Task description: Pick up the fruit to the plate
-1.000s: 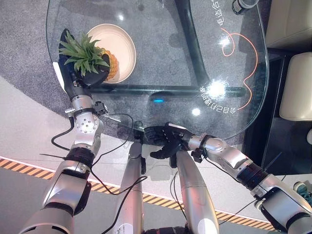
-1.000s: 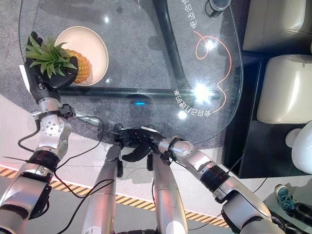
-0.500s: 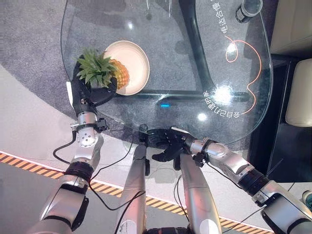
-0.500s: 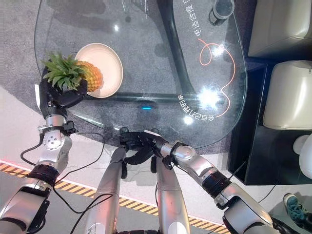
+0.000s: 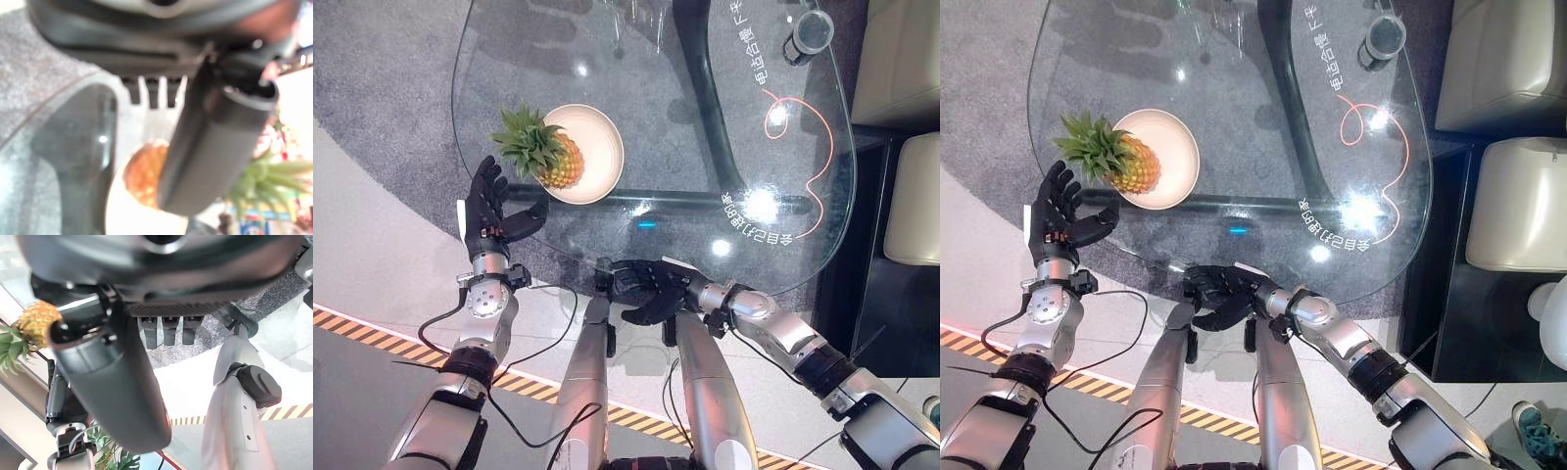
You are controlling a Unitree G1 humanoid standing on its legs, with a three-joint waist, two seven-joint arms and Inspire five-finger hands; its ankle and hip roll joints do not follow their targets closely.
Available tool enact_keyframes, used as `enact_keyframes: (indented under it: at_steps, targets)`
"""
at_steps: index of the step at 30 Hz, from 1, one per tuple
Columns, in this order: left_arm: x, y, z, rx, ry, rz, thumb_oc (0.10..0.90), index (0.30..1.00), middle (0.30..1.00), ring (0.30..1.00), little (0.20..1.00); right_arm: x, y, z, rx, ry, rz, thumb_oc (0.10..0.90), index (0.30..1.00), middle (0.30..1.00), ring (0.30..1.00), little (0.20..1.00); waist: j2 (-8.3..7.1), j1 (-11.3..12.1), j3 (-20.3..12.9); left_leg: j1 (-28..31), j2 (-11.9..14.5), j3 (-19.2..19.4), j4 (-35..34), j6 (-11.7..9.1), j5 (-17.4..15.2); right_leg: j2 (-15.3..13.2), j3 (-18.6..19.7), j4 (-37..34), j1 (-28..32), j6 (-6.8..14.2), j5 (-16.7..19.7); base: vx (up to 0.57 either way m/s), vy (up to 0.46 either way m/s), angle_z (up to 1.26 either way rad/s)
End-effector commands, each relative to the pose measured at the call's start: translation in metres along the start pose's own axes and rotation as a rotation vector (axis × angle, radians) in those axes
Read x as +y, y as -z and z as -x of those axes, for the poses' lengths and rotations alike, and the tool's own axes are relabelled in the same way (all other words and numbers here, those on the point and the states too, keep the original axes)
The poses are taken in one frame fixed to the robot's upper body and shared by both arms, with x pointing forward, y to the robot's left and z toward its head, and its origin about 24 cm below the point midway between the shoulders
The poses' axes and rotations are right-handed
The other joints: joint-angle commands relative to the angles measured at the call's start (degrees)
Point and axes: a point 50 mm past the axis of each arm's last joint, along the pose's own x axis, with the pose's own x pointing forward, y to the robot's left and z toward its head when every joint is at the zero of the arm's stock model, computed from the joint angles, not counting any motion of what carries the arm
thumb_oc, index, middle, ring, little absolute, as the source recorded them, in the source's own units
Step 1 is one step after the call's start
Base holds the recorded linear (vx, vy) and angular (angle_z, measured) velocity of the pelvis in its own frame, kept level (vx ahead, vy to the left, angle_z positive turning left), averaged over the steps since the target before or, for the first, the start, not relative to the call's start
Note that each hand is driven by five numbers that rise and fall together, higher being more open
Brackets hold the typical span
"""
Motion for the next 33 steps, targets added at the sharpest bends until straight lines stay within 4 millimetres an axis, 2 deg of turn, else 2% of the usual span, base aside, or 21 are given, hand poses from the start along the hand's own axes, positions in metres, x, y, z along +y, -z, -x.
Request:
enact_keyframes:
  at_steps: [1, 9, 15, 18, 24, 27, 30, 31, 32, 33]
  targets:
    - [0.005, -0.021, -0.005, -0.112, -0.023, 0.076, 0.8, 0.9, 0.9, 0.9, 0.9, 0.024, -0.021, 0.002, -0.165, -0.09, 0.012, 0.8, 0.9, 0.9, 0.9, 0.9, 1.9, -1.7, -1.4, -0.4, -3.2, -1.4, 5.3, 0.8, -3.0, -0.2, -1.7, -7.1, 5.1, 2.5, 1.9, 0.0, 0.0, 0.0]
    - [0.004, -0.01, 0.002, -0.048, -0.005, 0.072, 0.8, 0.9, 0.9, 0.9, 0.9, 0.024, -0.018, 0.002, -0.154, -0.087, 0.007, 0.8, 0.9, 0.9, 0.9, 0.9, 2.24, -1.7, -1.4, 0.8, -3.1, -1.6, 4.9, 0.7, -3.0, -0.2, -1.5, -7.2, 6.3, 2.5, 1.7, 0.0, 0.0, 0.0]
    - [0.007, 0.015, 0.017, 0.07, -0.013, 0.123, 0.8, 0.9, 0.9, 0.9, 0.9, 0.022, -0.003, 0.002, -0.118, -0.058, -0.029, 0.8, 0.9, 0.9, 0.9, 0.9, 2.3, -1.7, -1.4, 5.1, -2.9, -1.8, 2.2, 0.7, -2.6, -0.1, -1.2, -9.4, 10.3, 2.5, 1.7, -0.02, 0.002, -0.01]
    - [0.01, 0.036, 0.033, 0.169, -0.021, 0.157, 0.8, 0.9, 0.9, 0.9, 0.9, 0.021, 0.007, 0.003, -0.108, -0.051, -0.082, 0.8, 0.9, 0.9, 0.9, 0.9, 2.23, -1.4, -1.4, 9.3, -2.8, -2.1, -0.8, 0.8, -2.1, -0.1, -1.3, -11.8, 14.2, 2.8, 2.1, -0.05, -0.005, 0.0]
    - [0.016, 0.076, 0.074, 0.37, -0.025, 0.172, 0.8, 0.9, 0.9, 0.9, 0.9, 0.017, 0.025, 0.01, -0.105, 0.007, -0.165, 0.8, 0.9, 0.9, 0.9, 0.9, 1.82, -0.6, -1.4, 18.2, -2.6, -3.1, -5.9, 0.8, -1.7, -1.0, -2.3, -17.1, 23.7, 3.8, 3.3, -0.02, -0.031, 0.04]
    - [0.021, 0.096, 0.1, 0.482, -0.047, 0.171, 0.8, 0.9, 0.9, 0.9, 0.9, 0.015, 0.039, 0.015, -0.078, 0.067, -0.225, 0.8, 0.9, 0.9, 0.9, 0.9, 1.62, -0.2, -3.3, 21.6, -2.2, -3.3, -8.5, 0.7, -1.7, -1.1, -2.5, -19.6, 27.2, 4.2, 3.7, 0.03, -0.015, 0.17]
    - [0.028, 0.114, 0.124, 0.607, -0.078, 0.163, 0.8, 0.9, 0.9, 0.9, 0.9, 0.017, 0.062, 0.022, -0.022, 0.128, -0.283, 0.8, 0.9, 0.9, 0.9, 0.9, 1.37, 0.0, -5.7, 24.8, -2.0, -3.5, -11.0, 0.5, -1.7, -1.1, -2.5, -22.5, 30.9, 4.4, 4.1, 0.04, 0.005, 0.06]
    - [0.033, 0.13, 0.145, 0.75, -0.111, 0.158, 0.8, 0.9, 0.9, 0.9, 0.9, 0.02, 0.076, 0.025, 0.023, 0.159, -0.308, 0.8, 0.9, 0.9, 0.9, 0.9, 1.07, 0.1, -7.1, 26.5, -1.9, -3.6, -12.2, 0.4, -1.8, -1.1, -2.5, -23.8, 32.9, 4.6, 4.2, 0.06, -0.009, 0.04]
    - [0.034, 0.134, 0.151, 0.783, -0.112, 0.162, 0.8, 0.9, 0.9, 0.9, 0.9, 0.022, 0.08, 0.025, 0.037, 0.164, -0.315, 0.8, 0.9, 0.9, 0.9, 0.9, 0.94, 0.1, -7.5, 27.2, -1.9, -3.6, -12.6, 0.5, -1.7, -1.1, -2.5, -24.2, 33.7, 4.6, 4.3, 0.07, -0.009, 0.06]
    - [0.037, 0.142, 0.166, 0.848, -0.125, 0.165, 0.8, 0.9, 0.9, 0.9, 0.9, 0.027, 0.094, 0.028, 0.089, 0.184, -0.345, 0.8, 0.9, 0.9, 0.9, 0.9, 0.54, 0.1, -9.0, 28.9, -1.7, -3.5, -13.5, 0.6, -1.8, -1.0, -2.5, -24.8, 35.6, 4.7, 4.1, 0.05, -0.004, 0.05]
